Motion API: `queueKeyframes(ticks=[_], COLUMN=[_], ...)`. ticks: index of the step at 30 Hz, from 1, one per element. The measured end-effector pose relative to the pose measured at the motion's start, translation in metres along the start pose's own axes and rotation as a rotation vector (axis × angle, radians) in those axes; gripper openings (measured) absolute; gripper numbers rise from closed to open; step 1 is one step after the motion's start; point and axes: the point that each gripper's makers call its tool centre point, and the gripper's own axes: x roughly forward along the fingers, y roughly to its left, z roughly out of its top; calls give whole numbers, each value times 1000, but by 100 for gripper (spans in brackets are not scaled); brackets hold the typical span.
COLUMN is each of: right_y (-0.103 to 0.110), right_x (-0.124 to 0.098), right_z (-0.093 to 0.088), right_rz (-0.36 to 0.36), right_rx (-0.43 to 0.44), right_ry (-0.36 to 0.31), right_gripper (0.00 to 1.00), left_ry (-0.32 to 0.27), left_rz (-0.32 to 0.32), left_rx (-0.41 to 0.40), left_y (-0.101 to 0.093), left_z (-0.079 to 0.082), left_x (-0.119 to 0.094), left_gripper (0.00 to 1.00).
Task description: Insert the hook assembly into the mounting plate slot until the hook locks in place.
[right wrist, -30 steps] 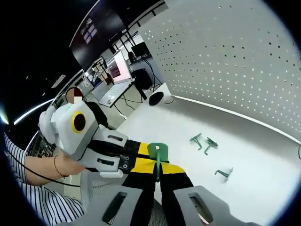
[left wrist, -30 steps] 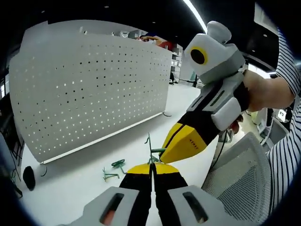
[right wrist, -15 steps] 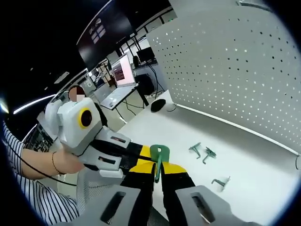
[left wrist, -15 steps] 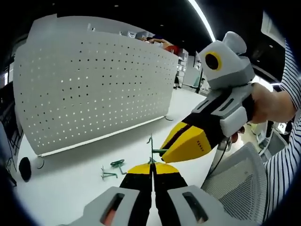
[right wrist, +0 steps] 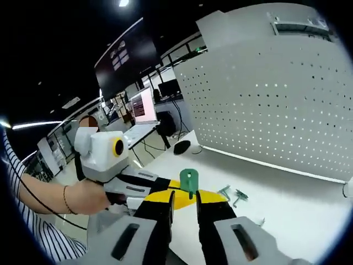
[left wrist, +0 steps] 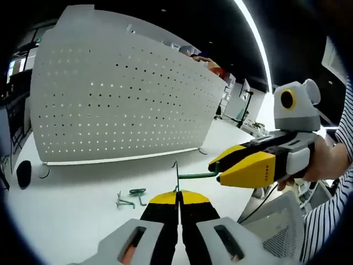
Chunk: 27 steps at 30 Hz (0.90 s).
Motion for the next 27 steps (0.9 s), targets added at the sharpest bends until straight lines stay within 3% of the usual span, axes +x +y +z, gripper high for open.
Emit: queueKeyframes(ticks=[3, 8, 20, 27], right_y=[-3, 2, 5, 8], right_x=[2, 9, 17, 19], right_z=[8, 15, 14, 11], right_rz=[-23, -15, -25, -16], right_rx=[10, 24, -41, -27], right_ry=[-60, -99, -94, -87], right_gripper=[16, 15, 2, 1], left_ry=[-17, -43, -89, -86], left_rz=[-2, -18, -26, -20], left_rx=[-24, -53, -68, -66], left_y=[-2, -11, -16, -15], left_z=[4, 9, 14, 11], left_x=[0, 0, -7, -10], left_gripper=[1, 1, 1, 1])
